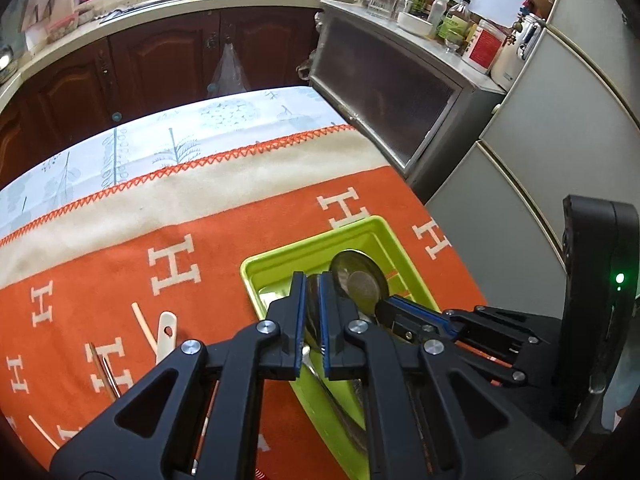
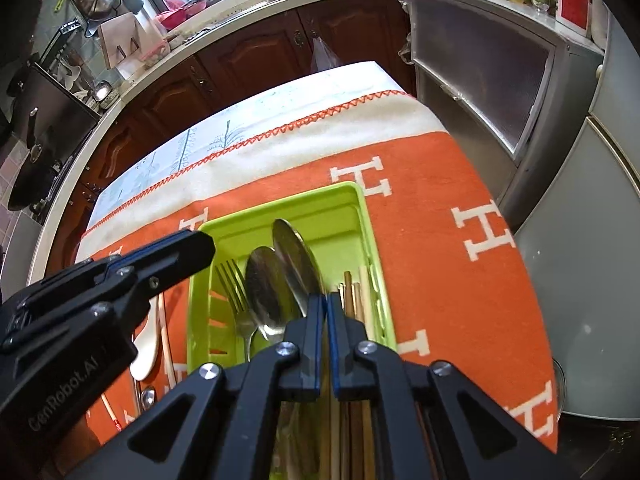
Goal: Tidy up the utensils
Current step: 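Carry both large spoons into the green tray and open both tools, then withdraw both open tools from the tray toward the utensil pile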
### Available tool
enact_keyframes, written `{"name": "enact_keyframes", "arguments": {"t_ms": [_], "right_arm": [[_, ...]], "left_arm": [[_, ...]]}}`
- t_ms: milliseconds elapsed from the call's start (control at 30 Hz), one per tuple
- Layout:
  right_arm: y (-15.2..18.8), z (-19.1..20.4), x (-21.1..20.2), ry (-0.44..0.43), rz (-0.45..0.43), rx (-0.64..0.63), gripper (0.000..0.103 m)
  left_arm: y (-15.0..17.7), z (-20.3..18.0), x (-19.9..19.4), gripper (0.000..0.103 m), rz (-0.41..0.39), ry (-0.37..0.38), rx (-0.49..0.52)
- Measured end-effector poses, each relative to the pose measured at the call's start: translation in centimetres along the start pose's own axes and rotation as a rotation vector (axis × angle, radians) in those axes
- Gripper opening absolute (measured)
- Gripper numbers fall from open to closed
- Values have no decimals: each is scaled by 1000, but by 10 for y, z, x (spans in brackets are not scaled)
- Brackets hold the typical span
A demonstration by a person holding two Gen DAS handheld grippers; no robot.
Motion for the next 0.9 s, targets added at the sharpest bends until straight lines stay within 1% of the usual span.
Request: {"name": "enact_keyframes", "arguments": {"t_ms": [100,267,400,633,900], "right_arm": [[0,2,-3,-11,-7,-8,5],[-2,3,-13,-21,-26,0,5],[2,4,-27,-37,-38,7,5],[24,21,-53,-84,-35,-18,5],[58,52,-82,-157,-19,-63,5]], "left_arm": [[0,5,-8,4,-6,3,-18],[-2,14,-36,4,-33,5,-67],[4,26,-60,4,-44,-20,-83],[36,48,-100,4,-23,-65,-112],[88,78,-143,5,-3,-123,-154]]}}
Point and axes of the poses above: each gripper's, at about its wrist camera, not at the fingertips, and x roughly the way its jaws point, z to its left, y to its underside, the point moved 7 cm from there along x, roughly the way its jaws point, and after that the axes turned 8 degrees about -z, right-handed, at the moved point
